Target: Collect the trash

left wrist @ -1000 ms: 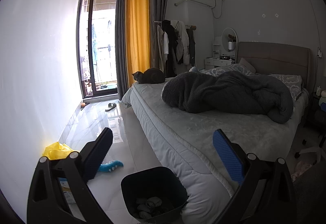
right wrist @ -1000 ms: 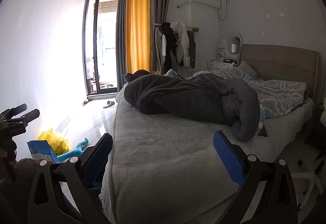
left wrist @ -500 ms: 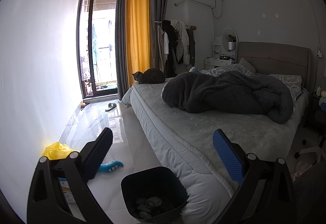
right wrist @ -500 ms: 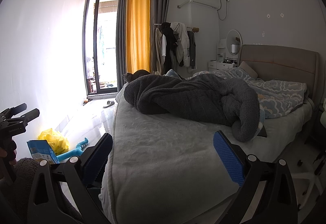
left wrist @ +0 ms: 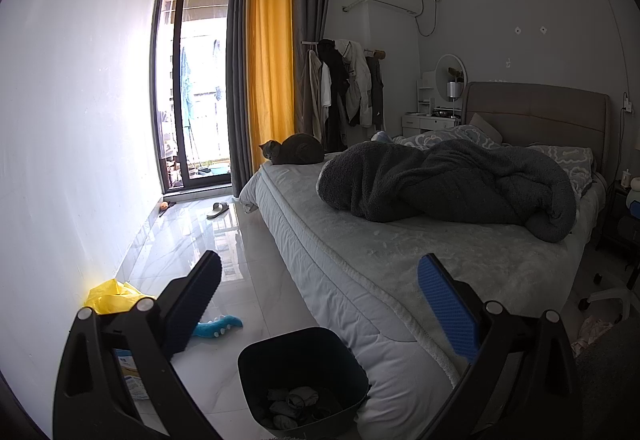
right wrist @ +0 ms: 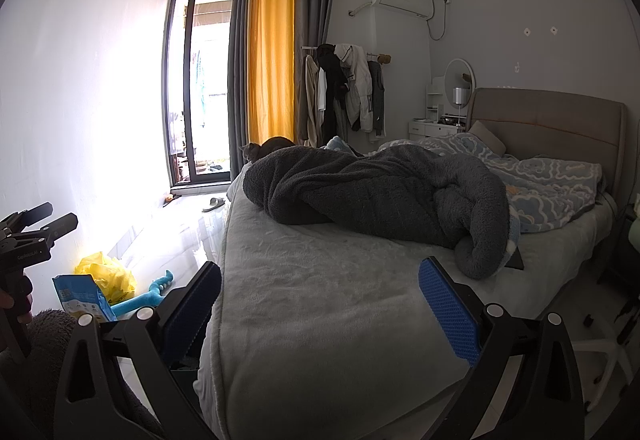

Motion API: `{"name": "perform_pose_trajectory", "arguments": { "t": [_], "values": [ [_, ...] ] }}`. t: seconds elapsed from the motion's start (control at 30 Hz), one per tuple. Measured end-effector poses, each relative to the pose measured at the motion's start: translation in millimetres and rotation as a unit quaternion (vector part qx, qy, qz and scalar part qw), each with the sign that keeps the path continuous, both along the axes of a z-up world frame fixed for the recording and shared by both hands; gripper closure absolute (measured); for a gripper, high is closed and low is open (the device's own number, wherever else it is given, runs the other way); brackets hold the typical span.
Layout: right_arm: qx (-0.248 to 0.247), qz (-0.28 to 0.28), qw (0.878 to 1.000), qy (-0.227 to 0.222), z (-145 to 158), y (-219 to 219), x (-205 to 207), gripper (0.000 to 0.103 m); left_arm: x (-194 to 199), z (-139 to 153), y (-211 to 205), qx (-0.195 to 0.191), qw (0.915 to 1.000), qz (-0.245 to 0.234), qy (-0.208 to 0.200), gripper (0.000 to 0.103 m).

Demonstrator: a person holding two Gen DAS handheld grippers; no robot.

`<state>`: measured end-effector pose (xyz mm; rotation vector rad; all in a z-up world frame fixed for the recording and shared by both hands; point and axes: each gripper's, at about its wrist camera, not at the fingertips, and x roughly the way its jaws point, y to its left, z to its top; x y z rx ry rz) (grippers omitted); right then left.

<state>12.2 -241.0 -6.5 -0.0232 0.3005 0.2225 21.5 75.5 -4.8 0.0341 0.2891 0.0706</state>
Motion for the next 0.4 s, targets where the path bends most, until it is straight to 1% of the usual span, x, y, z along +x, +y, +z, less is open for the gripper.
{"name": "perform_pose_trajectory", "arguments": {
  "t": [0.4],
  "values": [
    [0.0, 0.0, 1.0, 0.0, 0.0, -0.4, 0.4, 0.003, -0.1, 0.5, 0.1, 0.0, 1.0, 0.0, 0.0, 0.003]
  ]
}}
